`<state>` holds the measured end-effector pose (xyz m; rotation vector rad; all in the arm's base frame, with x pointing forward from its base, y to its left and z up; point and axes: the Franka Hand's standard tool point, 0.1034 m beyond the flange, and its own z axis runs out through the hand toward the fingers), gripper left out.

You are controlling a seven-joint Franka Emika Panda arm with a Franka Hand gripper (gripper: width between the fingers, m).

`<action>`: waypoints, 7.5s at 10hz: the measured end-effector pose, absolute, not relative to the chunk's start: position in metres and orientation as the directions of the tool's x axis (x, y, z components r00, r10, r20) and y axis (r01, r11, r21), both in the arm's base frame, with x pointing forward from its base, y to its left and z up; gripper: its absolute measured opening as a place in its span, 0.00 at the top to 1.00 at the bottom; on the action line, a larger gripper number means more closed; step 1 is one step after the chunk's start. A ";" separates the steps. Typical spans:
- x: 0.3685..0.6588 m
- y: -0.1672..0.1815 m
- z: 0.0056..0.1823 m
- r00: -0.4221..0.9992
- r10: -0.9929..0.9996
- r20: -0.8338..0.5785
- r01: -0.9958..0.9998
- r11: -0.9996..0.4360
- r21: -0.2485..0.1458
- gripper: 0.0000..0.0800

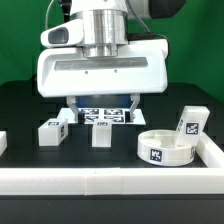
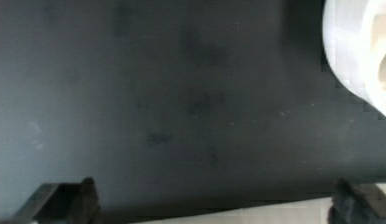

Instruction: Assemble stool

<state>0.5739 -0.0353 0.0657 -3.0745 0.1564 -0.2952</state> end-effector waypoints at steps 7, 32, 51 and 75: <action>0.538 -0.045 0.040 0.990 -0.101 0.097 -0.096 -0.994 -0.057 0.19; 0.487 -0.024 0.016 0.483 -0.059 -0.874 -0.168 -0.985 -0.027 0.19; 0.551 0.011 0.073 0.736 -0.138 -0.663 -0.188 -0.982 -0.005 0.58; 0.562 0.053 0.094 0.970 -0.158 0.184 -0.150 -0.987 -0.056 0.58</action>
Offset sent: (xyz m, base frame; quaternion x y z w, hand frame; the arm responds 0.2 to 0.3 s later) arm -0.0267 -0.0071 -0.0172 0.0103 0.0304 0.0045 0.9995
